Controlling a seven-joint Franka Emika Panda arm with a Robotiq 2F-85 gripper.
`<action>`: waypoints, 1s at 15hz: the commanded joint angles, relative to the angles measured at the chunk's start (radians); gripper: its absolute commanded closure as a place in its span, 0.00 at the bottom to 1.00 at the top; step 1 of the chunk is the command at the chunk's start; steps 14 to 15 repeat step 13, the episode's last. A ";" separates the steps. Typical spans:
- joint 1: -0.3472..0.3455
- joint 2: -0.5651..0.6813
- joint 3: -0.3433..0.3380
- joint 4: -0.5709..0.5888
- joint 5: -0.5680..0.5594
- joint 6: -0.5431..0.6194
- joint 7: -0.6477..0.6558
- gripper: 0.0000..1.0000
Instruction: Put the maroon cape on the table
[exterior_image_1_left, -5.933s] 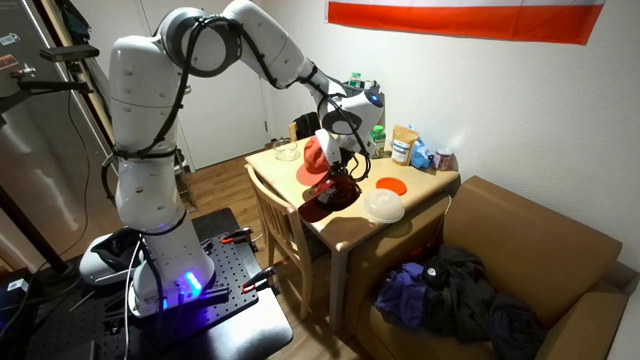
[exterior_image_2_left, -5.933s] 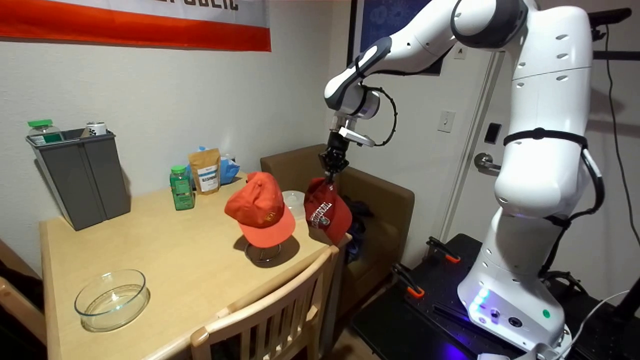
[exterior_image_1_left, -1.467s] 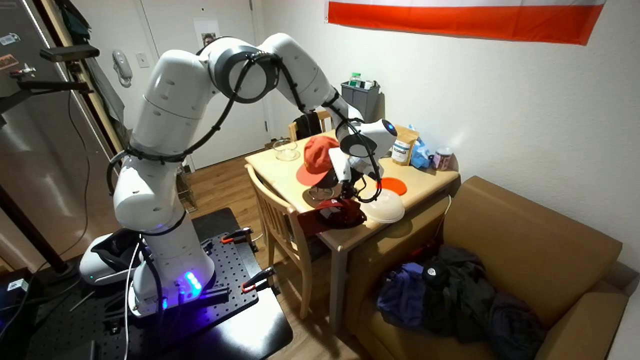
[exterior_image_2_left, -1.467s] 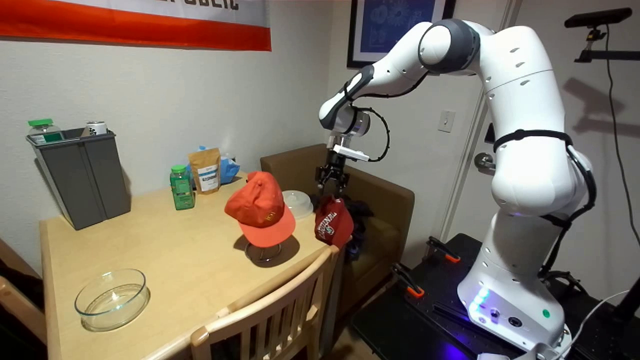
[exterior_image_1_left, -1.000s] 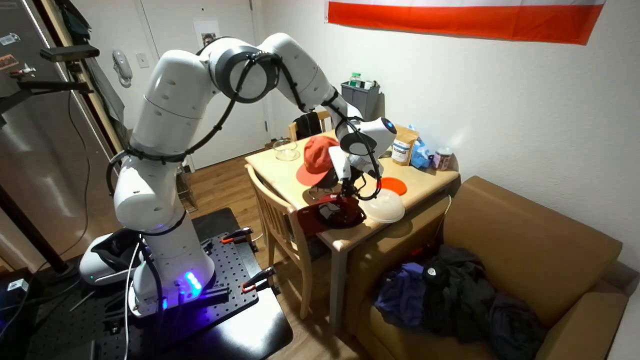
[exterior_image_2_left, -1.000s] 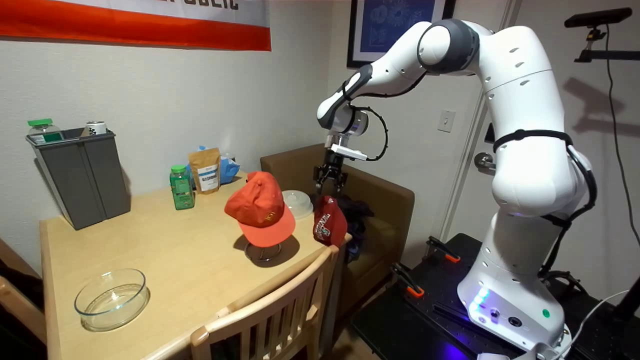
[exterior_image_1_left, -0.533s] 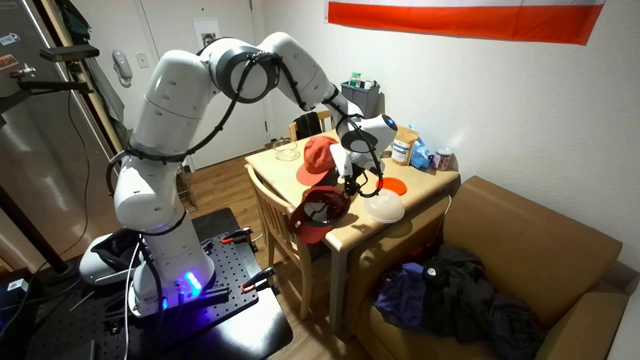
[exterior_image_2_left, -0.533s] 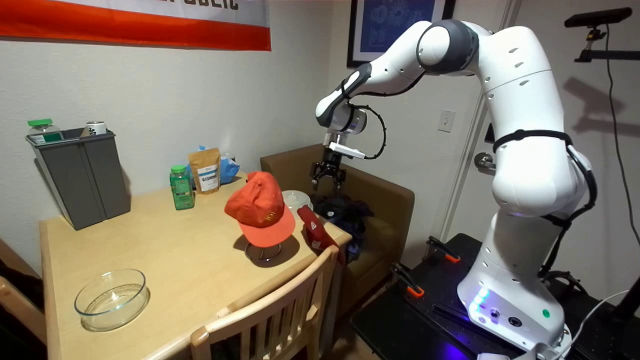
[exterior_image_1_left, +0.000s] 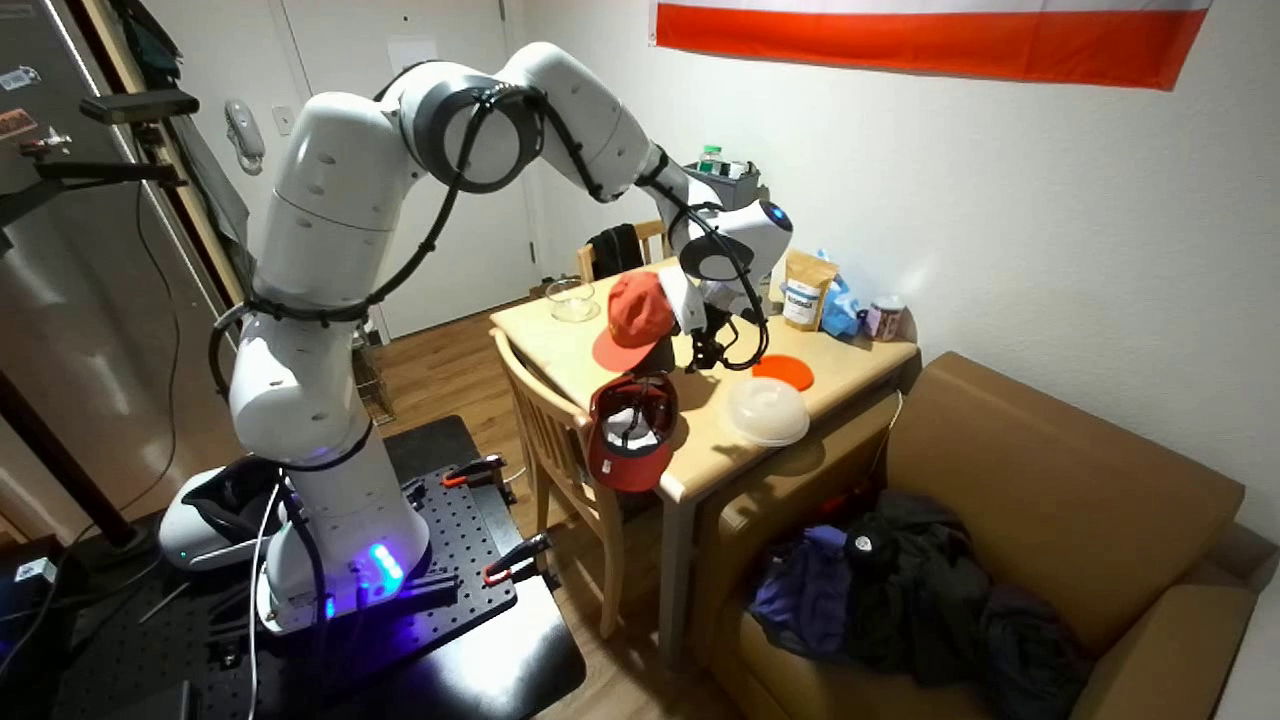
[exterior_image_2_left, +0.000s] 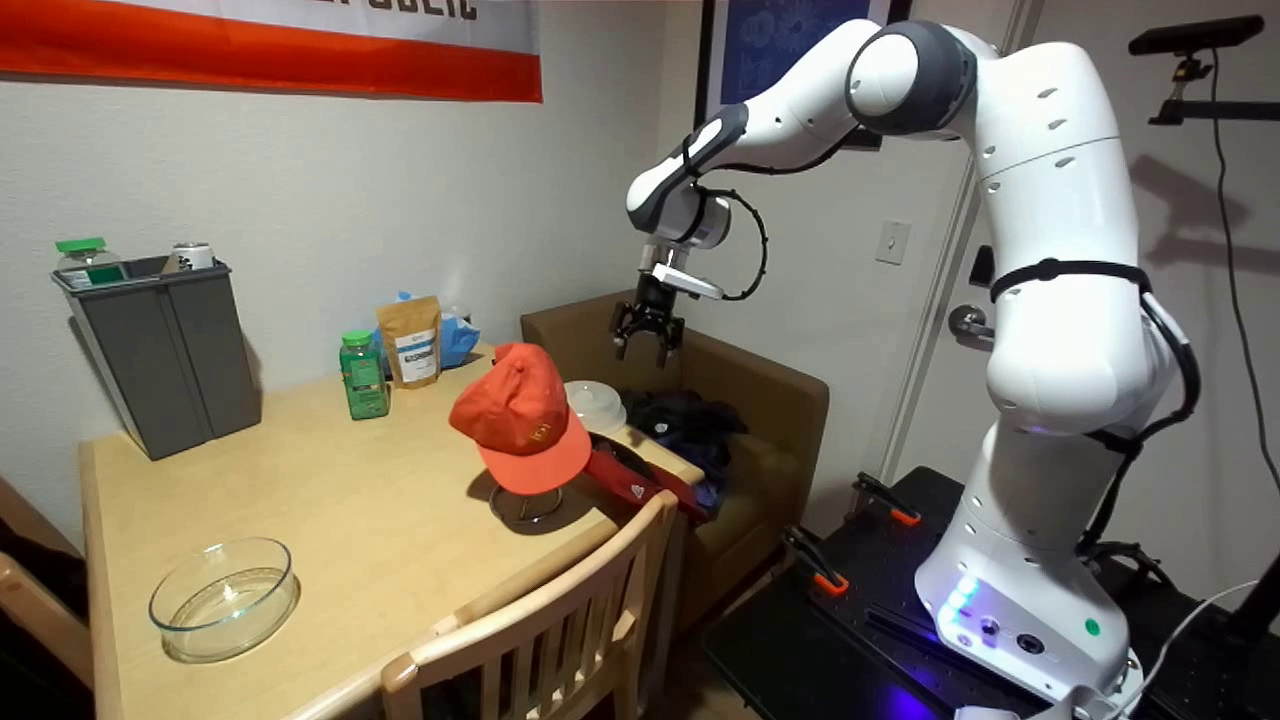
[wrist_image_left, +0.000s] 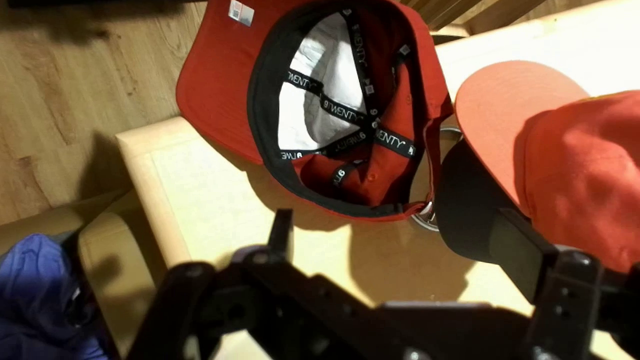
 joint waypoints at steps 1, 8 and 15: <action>0.005 -0.068 0.000 -0.038 -0.020 -0.011 0.026 0.00; 0.012 -0.200 -0.005 -0.141 -0.029 -0.035 0.031 0.00; 0.012 -0.196 -0.004 -0.138 -0.024 -0.030 0.000 0.00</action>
